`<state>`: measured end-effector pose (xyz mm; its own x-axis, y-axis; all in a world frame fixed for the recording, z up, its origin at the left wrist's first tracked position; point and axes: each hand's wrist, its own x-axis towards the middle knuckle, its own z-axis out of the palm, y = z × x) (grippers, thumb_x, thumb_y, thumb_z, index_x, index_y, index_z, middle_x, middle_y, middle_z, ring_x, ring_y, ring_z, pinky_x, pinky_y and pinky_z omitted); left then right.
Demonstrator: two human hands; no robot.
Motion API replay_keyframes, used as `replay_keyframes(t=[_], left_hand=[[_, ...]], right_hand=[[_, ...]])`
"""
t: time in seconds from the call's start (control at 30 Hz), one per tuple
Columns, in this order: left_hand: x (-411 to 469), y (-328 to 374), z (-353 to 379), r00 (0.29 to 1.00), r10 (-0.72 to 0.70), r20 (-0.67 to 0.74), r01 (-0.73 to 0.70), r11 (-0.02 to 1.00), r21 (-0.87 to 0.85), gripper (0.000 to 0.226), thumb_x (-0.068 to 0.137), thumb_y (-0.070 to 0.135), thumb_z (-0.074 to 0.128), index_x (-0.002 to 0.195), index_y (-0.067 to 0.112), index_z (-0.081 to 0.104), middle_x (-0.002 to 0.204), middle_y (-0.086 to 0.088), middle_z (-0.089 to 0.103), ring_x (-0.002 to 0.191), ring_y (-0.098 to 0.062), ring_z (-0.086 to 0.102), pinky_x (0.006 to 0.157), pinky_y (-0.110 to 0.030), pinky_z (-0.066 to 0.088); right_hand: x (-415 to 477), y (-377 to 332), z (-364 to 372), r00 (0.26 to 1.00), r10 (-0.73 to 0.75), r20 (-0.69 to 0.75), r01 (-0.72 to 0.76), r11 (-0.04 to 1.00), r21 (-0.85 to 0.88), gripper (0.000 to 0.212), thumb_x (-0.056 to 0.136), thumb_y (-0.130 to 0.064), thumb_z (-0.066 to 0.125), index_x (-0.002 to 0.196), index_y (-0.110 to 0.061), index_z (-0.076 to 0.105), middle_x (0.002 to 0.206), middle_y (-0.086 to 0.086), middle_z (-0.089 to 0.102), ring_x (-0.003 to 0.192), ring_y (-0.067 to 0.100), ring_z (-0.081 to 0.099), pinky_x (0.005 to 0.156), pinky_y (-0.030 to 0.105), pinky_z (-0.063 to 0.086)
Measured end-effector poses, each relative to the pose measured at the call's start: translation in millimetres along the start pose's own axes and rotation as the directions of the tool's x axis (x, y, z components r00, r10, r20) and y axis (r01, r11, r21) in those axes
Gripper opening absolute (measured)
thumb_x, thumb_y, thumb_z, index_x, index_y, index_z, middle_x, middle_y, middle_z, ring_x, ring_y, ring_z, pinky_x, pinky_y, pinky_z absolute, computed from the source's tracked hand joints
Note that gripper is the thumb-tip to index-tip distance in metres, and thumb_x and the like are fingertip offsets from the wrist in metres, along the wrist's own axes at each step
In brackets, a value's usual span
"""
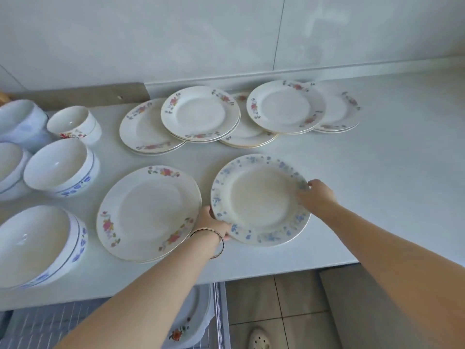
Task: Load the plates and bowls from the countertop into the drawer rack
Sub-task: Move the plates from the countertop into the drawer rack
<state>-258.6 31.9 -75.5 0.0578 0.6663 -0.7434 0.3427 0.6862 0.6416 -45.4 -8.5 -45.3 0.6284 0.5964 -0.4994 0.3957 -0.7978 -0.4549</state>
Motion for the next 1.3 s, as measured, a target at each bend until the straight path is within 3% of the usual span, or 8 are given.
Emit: replay_keyframes(t=[0.1,0.27,0.43,0.57,0.73,0.9,1.2,1.3], left_hand=[[-1,1,2,1.000,0.008,0.004,-0.007,0.998,-0.066,0.047,0.077,-0.019,0.058,0.118,0.003,0.049,0.122,-0.017,0.059,0.111,-0.034,0.060,0.078,-0.039,0.056],[-17,2,2,1.000,0.008,-0.010,-0.010,0.990,-0.143,0.042,0.080,-0.022,0.052,0.105,0.010,0.044,0.116,-0.013,0.055,0.115,-0.034,0.055,0.080,-0.043,0.054],[-44,-14,-18,0.999,0.033,0.028,-0.029,0.989,-0.143,0.065,0.078,-0.023,0.054,0.129,0.015,0.042,0.118,-0.013,0.056,0.116,-0.037,0.056,0.085,-0.051,0.054],[-78,-36,-54,0.992,0.108,0.071,-0.101,0.990,-0.098,0.076,0.078,-0.019,0.059,0.139,0.018,0.033,0.107,-0.020,0.065,0.095,-0.032,0.066,0.079,-0.049,0.056],[-127,-78,-125,0.981,0.153,0.122,-0.153,0.988,-0.005,0.063,0.078,-0.013,0.062,0.120,0.025,0.035,0.091,-0.010,0.065,0.084,-0.020,0.066,0.078,-0.044,0.058],[-153,-135,-208,0.980,0.084,0.178,-0.100,0.991,0.084,0.058,0.077,-0.016,0.061,0.112,0.022,0.035,0.093,-0.006,0.063,0.082,-0.018,0.065,0.065,-0.036,0.061],[-116,-216,-276,0.950,-0.209,0.234,0.158,0.962,0.221,0.064,0.078,-0.021,0.056,0.125,0.017,0.034,0.097,-0.013,0.061,0.093,-0.033,0.063,0.078,-0.049,0.055],[-86,-241,-276,0.941,-0.282,0.188,0.236,0.943,0.234,0.068,0.080,-0.022,0.052,0.134,0.013,0.034,0.095,-0.010,0.060,0.093,-0.033,0.061,0.077,-0.046,0.055]], right_hand=[[13,5,3,0.997,0.022,0.074,-0.038,0.975,0.219,0.015,0.080,-0.003,0.050,0.091,0.000,0.061,0.073,0.011,0.054,0.077,0.027,0.050,0.061,0.030,0.043],[3,16,2,0.995,0.008,0.095,-0.043,0.926,0.376,0.028,0.081,0.006,0.053,0.106,0.000,0.065,0.084,0.013,0.059,0.078,0.025,0.054,0.089,0.042,0.051],[-38,32,2,0.995,-0.016,0.102,-0.027,0.914,0.405,0.023,0.083,0.003,0.052,0.098,-0.008,0.065,0.070,0.006,0.058,0.071,0.025,0.055,0.077,0.035,0.051],[-86,38,7,0.993,-0.048,0.109,-0.004,0.898,0.439,0.018,0.085,0.001,0.054,0.092,-0.012,0.064,0.078,0.016,0.063,0.077,0.027,0.056,0.091,0.046,0.053],[-166,34,34,0.978,-0.106,0.178,0.009,0.879,0.477,0.022,0.087,-0.001,0.058,0.105,-0.014,0.060,0.097,0.021,0.064,0.086,0.032,0.061,0.090,0.047,0.052],[-253,39,89,0.964,-0.113,0.242,-0.009,0.892,0.451,0.023,0.083,0.002,0.061,0.100,-0.014,0.058,0.095,0.013,0.069,0.085,0.032,0.067,0.078,0.042,0.055],[-315,73,207,0.916,0.051,0.397,-0.203,0.914,0.352,0.016,0.084,0.000,0.061,0.097,-0.008,0.056,0.090,0.006,0.069,0.074,0.020,0.068,0.049,0.020,0.057],[-301,78,245,0.910,0.115,0.399,-0.252,0.917,0.310,0.014,0.084,0.000,0.060,0.096,-0.007,0.058,0.091,0.009,0.067,0.076,0.025,0.066,0.061,0.030,0.059]])
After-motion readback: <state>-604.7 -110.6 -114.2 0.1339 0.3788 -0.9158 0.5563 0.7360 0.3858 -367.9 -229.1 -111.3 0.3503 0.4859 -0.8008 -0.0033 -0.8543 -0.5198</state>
